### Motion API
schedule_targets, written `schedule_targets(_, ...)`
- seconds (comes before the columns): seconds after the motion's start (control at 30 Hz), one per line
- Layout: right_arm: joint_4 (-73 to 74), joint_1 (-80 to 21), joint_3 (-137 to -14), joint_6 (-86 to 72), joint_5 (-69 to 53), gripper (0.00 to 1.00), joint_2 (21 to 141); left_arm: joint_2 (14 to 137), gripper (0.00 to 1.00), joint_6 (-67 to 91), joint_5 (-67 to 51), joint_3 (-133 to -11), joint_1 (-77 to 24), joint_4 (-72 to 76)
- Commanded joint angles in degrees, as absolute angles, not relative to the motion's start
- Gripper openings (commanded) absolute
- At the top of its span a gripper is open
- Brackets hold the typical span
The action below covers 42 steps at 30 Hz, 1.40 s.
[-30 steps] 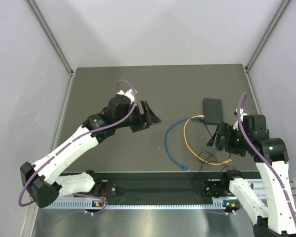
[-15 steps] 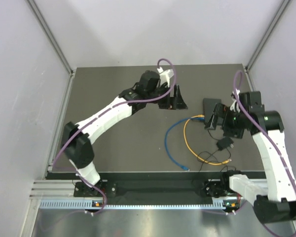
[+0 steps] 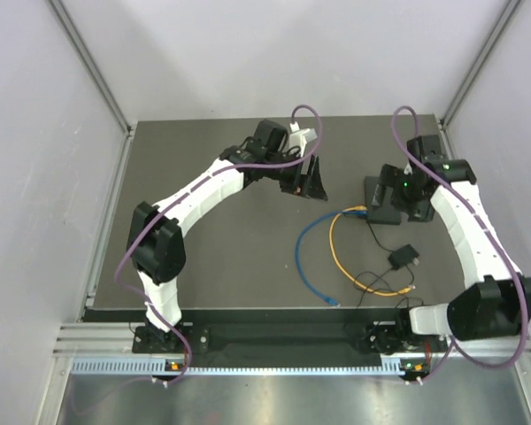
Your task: Pull the plug from the switch port
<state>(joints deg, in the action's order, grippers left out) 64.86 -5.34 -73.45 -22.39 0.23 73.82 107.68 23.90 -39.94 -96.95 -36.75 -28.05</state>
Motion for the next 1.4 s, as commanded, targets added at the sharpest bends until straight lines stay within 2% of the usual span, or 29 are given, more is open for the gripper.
schedule_targets(0.0, 57.75, -4.57, -79.71, -21.0, 5.88, 1.0, 79.24, 106.7, 0.81, 18.02, -42.89, -97.38, -37.0, -32.24)
schedule_targets(0.27, 48.79, -4.13, -87.1, -18.21, 7.74, 1.0, 93.24, 106.44, 0.81, 20.3, -42.81, -96.94, -35.77, -31.11)
schedule_targets(0.6, 47.9, -2.55, -97.64, -15.82, 10.99, 1.0, 108.97, 103.27, 0.8, 26.19, -40.78, -93.08, -32.17, -32.6)
schedule_targets(0.83, 44.3, 2.98, -99.05, -15.39, 5.55, 1.0, 113.11, 100.98, 0.79, 27.51, -42.44, -87.01, -32.25, -27.61)
schedule_targets(1.37, 42.1, 3.25, -98.79, -9.67, -7.29, 1.0, 120.15, 105.64, 0.76, 28.48, -44.12, -89.21, -31.99, -25.84)
